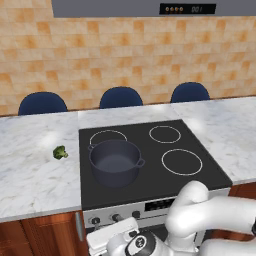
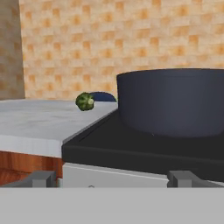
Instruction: Turn on the burner for the pot on the stove. Wait thirty seconds for the pot to heat up. Then add the broccoli to the pot.
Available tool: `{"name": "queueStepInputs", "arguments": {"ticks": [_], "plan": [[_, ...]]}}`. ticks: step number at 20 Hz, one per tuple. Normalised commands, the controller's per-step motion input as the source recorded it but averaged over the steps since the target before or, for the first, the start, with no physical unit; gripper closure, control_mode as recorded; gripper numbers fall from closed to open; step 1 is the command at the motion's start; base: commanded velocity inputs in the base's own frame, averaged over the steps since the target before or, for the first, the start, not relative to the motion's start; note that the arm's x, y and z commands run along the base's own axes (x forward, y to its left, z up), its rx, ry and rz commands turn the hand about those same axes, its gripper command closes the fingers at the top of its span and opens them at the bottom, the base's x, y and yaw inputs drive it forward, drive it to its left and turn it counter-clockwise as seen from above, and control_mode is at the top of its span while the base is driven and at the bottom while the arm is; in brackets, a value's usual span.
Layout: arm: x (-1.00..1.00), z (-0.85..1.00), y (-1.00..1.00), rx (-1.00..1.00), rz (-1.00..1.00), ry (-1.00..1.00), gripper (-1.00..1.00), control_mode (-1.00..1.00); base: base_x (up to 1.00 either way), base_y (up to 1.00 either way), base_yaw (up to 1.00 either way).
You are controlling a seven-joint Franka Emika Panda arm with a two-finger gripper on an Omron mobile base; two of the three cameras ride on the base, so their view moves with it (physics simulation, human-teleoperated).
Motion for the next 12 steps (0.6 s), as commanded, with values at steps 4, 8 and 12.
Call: {"name": "queueStepInputs", "arguments": {"ticks": [4,8,12], "plan": [[0.08,-0.15,0.03,0.00,0.00,0.00,-1.00,-1.00,0.00,0.00,0.00],[0.06,-0.24,0.06,0.00,0.00,0.00,-1.00,-1.00,0.00,0.00,0.00],[0.01,-0.23,0.02,0.00,0.00,0.00,-1.00,-1.00,0.00,0.00,0.00]]}}
